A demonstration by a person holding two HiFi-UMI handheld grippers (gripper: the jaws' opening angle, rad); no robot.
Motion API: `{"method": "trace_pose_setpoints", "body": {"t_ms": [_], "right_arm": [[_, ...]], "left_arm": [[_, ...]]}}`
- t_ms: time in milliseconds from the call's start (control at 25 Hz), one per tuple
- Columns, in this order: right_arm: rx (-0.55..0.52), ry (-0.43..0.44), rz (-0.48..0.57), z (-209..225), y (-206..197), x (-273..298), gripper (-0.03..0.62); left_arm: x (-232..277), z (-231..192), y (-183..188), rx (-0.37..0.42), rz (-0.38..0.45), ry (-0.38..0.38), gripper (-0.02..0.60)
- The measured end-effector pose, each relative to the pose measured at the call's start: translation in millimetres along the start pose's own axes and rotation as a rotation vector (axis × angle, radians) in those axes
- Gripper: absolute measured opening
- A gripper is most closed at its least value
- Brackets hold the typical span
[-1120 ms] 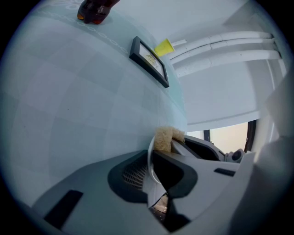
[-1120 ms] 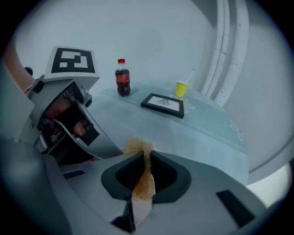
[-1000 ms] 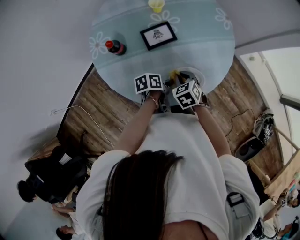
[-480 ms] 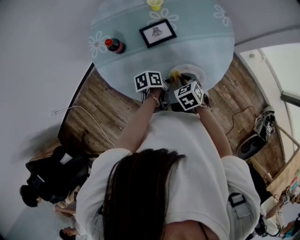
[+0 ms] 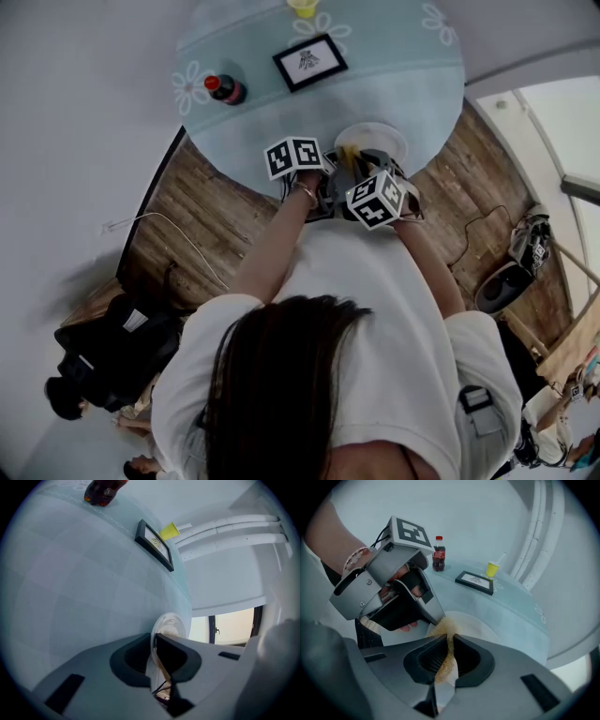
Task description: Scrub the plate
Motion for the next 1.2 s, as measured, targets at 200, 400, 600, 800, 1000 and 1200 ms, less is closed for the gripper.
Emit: {"method": "trace_pose_setpoints", "body": {"t_ms": [200,400,600,800,1000,1200], "right_arm": [[0.0,-0.016,-0.009,-4.0,-9.2,-6.4,0.055],[0.023,-0.039,-0.023,-8.1,-23.6,-16.1,0.055],[0.065,-0.062,-0.045,-1.8,-34.5,-18.8,0.055],[0.119,-0.091,-0.064,10.1,-45.4,-22.5,0.055],[0.178,-0.113,-0.076,21.0,-53.0,-22.0,0.055],[0.227,-0.135,-0.089,30.7,-60.7,-22.4,0.055]], "left_arm": [[0.4,1.0,0.3,0.013,-0.002,0.006,0.044],[-0.6,1.9,-1.9,0.013,0.007,0.027,0.044],[-0.5,2.0,-0.1,0.027,0.005,0.043,0.044],[-0.7,2.8,0.4,0.034,0.001,0.041,0.044],[0.5,1.9,1.3,0.036,0.0,0.035,0.044],[0.6,0.5,1.2,0.037,-0.008,0.029,0.045]]}}
Point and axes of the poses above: the fingertips, and each gripper's own axes: x forward along the fingers, z to its right, y out of its top, the point moved 8 cm from there along -x, backward along the fingers, and after that the axes turned 8 degrees about -y, right-handed, at the moved point
